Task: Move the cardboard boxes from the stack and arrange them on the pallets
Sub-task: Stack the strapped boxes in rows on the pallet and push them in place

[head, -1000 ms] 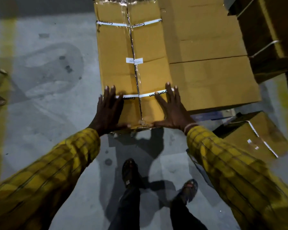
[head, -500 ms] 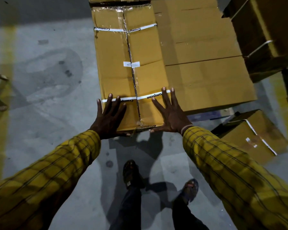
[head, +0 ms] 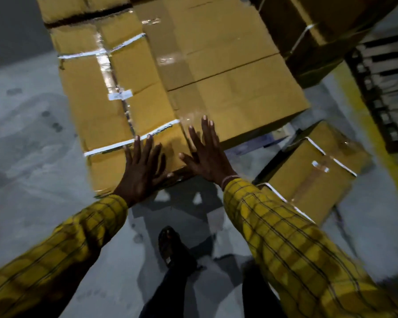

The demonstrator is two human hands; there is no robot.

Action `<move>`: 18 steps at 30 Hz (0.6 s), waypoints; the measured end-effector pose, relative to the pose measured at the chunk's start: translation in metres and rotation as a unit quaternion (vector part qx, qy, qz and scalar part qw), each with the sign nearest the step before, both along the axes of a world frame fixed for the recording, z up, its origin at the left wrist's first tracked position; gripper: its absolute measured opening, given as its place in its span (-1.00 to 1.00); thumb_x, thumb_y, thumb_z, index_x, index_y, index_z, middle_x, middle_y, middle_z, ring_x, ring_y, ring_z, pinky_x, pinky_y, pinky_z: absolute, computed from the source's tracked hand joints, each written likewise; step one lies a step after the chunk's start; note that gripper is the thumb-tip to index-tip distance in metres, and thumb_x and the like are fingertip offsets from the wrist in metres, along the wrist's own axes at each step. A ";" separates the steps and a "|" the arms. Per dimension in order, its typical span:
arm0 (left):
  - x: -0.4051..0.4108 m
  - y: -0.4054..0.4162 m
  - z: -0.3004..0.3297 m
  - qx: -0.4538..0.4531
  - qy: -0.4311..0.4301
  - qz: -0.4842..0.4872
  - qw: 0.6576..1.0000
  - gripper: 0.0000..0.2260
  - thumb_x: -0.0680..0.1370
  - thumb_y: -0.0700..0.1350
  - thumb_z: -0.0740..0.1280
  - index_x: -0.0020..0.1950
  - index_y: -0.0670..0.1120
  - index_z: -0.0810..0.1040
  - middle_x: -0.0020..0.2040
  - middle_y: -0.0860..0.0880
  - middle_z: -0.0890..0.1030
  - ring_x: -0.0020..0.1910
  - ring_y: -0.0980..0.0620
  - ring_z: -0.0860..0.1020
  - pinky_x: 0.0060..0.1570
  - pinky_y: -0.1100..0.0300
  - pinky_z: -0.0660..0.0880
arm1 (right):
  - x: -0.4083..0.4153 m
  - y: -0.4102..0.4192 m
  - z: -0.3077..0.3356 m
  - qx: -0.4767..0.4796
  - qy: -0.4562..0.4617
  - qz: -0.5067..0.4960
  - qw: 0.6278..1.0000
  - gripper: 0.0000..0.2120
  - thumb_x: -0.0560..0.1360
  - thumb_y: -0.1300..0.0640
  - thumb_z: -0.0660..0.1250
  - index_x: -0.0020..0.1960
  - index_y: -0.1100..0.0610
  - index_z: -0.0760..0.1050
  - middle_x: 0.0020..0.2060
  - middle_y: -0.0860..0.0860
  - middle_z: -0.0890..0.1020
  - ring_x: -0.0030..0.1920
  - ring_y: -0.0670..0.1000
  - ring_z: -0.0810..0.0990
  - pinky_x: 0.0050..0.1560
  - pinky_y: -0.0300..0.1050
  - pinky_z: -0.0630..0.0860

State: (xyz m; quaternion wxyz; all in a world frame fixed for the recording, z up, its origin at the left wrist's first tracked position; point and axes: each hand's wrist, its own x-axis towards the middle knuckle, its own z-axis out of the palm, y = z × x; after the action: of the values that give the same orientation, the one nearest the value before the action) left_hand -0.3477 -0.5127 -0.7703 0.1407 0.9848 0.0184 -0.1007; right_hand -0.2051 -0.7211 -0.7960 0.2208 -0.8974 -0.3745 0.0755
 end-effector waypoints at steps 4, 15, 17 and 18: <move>0.067 -0.115 -0.007 -0.047 -0.044 -0.079 0.995 -0.27 0.67 0.34 -0.04 0.65 -0.15 0.14 0.66 -0.24 0.04 0.63 -0.35 -0.07 0.53 -0.39 -0.05 | 0.019 -0.103 -0.010 0.022 0.027 -0.144 0.989 -0.22 0.66 -0.27 0.15 0.69 0.17 0.05 0.66 0.28 -0.11 0.66 0.31 -0.16 0.60 0.32 0.06; 0.195 -0.370 -0.043 -0.183 0.139 -0.063 0.971 -0.25 0.66 0.05 0.30 0.67 -0.13 -0.08 0.66 -0.23 -0.13 0.64 -0.23 -0.13 0.60 -0.15 -0.06 | 0.051 -0.395 -0.040 -0.042 0.258 -0.424 0.867 -0.17 0.65 -0.27 0.20 0.70 0.01 -0.16 0.65 0.10 -0.31 0.64 0.20 -0.35 0.64 0.13 -0.23; 0.204 -0.390 -0.059 -0.193 0.147 -0.064 0.968 -0.20 0.63 0.20 0.26 0.66 -0.16 -0.06 0.66 -0.27 -0.08 0.64 -0.26 -0.08 0.59 -0.20 0.01 | 0.053 -0.427 -0.054 -0.035 0.280 -0.434 0.856 -0.16 0.64 -0.28 0.20 0.70 -0.01 -0.18 0.65 0.06 -0.33 0.64 0.19 -0.35 0.64 0.13 -0.20; 0.209 -0.399 -0.069 -0.195 0.156 -0.065 0.966 -0.15 0.59 0.29 0.20 0.66 -0.17 -0.05 0.66 -0.28 -0.06 0.64 -0.26 -0.07 0.58 -0.22 0.03 | 0.054 -0.439 -0.061 -0.037 0.290 -0.440 0.849 -0.15 0.64 -0.29 0.21 0.70 -0.02 -0.19 0.65 0.05 -0.33 0.64 0.19 -0.34 0.64 0.13 -0.20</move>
State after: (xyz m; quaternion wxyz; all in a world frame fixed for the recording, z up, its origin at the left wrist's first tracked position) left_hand -0.1391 -0.9118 -0.8395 0.3184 0.9095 -0.0439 -0.2638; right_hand -0.1514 -1.1605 -0.8572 0.2964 -0.9130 0.1434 0.2407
